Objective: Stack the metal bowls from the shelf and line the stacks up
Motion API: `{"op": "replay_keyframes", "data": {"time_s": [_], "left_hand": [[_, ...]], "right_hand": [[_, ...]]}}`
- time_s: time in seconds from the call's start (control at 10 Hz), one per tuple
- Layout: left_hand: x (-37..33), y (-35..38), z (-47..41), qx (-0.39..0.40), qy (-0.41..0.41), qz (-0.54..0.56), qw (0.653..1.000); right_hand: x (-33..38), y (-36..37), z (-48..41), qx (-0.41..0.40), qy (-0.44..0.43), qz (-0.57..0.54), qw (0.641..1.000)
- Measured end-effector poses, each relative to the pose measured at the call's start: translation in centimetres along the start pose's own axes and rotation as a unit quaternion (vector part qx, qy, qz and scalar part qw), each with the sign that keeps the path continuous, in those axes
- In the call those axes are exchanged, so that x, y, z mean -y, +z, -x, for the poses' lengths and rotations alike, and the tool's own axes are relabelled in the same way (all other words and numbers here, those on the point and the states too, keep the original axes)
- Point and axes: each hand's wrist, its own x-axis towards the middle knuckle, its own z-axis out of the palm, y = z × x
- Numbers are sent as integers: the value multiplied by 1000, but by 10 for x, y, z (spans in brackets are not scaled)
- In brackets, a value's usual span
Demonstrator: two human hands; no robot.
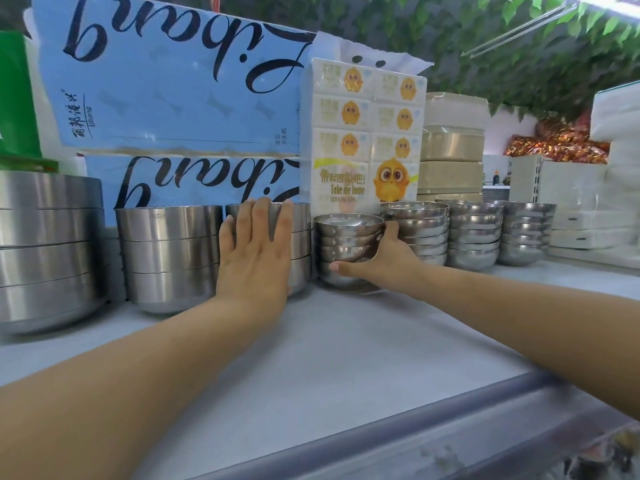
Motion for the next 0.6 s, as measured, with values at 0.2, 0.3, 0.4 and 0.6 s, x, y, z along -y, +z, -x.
{"op": "replay_keyframes", "data": {"time_s": [0.2,0.3,0.4,0.6], "left_hand": [[3,2,-1,-5,19,12,1000],[2,-2,0,7,18,24,1000],[0,-12,1,48,5,32,998],[3,-40,-3,94,6,70,993]], "right_hand": [[-2,-2,0,19,9,4,1000],[2,-8,2,41,5,25,999],[14,-18,13,86,38,74,993],[35,-36,50,113,23,154,981]]}}
